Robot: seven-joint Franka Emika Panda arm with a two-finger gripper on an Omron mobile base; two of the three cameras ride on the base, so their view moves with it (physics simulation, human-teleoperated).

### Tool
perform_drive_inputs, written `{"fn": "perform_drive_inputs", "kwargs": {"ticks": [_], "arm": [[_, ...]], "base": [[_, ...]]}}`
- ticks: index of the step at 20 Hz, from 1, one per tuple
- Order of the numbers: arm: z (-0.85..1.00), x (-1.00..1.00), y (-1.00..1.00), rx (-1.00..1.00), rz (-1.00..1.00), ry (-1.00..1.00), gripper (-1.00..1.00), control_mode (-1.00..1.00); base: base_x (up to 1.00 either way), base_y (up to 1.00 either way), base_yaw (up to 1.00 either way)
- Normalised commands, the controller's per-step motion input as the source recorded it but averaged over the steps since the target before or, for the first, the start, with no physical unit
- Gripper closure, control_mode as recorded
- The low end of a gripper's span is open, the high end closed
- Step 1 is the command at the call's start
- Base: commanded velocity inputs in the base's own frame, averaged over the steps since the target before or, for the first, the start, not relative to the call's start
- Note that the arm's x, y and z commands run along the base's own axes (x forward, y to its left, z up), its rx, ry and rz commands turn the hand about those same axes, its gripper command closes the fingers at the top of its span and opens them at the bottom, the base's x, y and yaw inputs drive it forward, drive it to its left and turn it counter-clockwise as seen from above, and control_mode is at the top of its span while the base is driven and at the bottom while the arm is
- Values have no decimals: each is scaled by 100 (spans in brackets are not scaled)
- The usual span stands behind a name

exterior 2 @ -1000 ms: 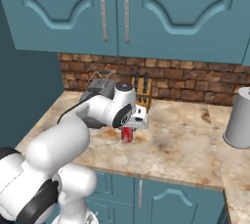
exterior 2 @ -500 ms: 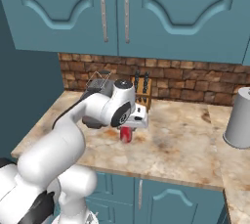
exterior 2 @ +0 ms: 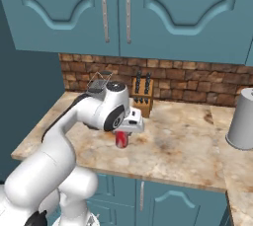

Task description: Four empty soda cans are scattered around the kitchen. Gather all the cans and cluster them next to the stove for recycling.

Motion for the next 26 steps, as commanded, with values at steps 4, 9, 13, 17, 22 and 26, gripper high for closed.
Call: {"fn": "perform_drive_inputs", "kwargs": {"ticks": [4,9,13,17,22,26], "arm": [[10,-20,9,0,0,0,100,-100],[17,-13,1,0,0,0,100,-100],[20,-1,0,0,0,0,100,-100],[23,0,0,0,0,0,100,-100],[19,0,0,0,0,0,100,-100],[14,0,2,0,0,0,100,-100]], "base": [[0,0,0],[0,0,0],[0,0,0],[0,0,0],[0,0,0],[0,0,0]]}}
